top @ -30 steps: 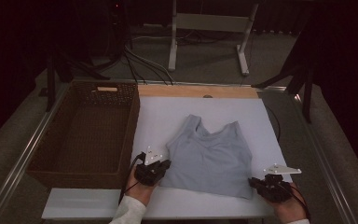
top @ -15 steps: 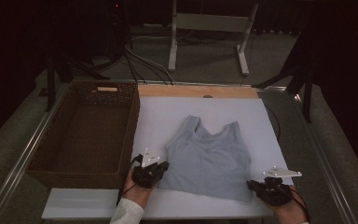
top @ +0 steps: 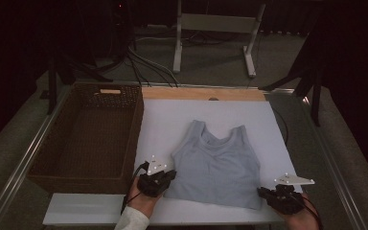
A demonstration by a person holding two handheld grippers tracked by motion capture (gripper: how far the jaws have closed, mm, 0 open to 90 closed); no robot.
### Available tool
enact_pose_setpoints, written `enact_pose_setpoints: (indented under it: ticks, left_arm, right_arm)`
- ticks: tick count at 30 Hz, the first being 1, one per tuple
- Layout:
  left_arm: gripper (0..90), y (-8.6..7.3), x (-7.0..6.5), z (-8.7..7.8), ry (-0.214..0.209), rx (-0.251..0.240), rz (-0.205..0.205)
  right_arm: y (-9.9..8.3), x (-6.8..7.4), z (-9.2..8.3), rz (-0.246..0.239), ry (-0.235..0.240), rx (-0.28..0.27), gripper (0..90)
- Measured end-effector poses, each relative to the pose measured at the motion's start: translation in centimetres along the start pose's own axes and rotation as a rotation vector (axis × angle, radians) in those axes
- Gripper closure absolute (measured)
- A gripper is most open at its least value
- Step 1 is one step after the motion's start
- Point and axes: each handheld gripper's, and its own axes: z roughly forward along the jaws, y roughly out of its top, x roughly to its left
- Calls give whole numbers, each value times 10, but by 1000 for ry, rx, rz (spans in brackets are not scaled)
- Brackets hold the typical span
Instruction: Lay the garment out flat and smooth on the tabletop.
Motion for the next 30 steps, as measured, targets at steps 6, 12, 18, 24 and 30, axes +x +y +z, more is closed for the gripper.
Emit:
enact_pose_setpoints:
  ticks: [6,12,18,24,30]
  left_arm:
    - [697,3,0,2,-17,-18,-5]
    - [601,11,3,7,6,-38,-6]
    - [584,17,9,10,26,-53,-17]
    - [545,24,12,15,15,-67,-34]
    - [510,29,14,25,4,-55,-44]
  right_arm:
    - [-3,-4,-3,13,-8,1,857]
    - [-6,-9,-7,26,-18,-4,857]
    - [-9,-14,-10,39,-34,-8,857]
    - [-10,-17,-13,46,-39,-10,857]
    - [-10,-17,-13,50,-40,-11,857]
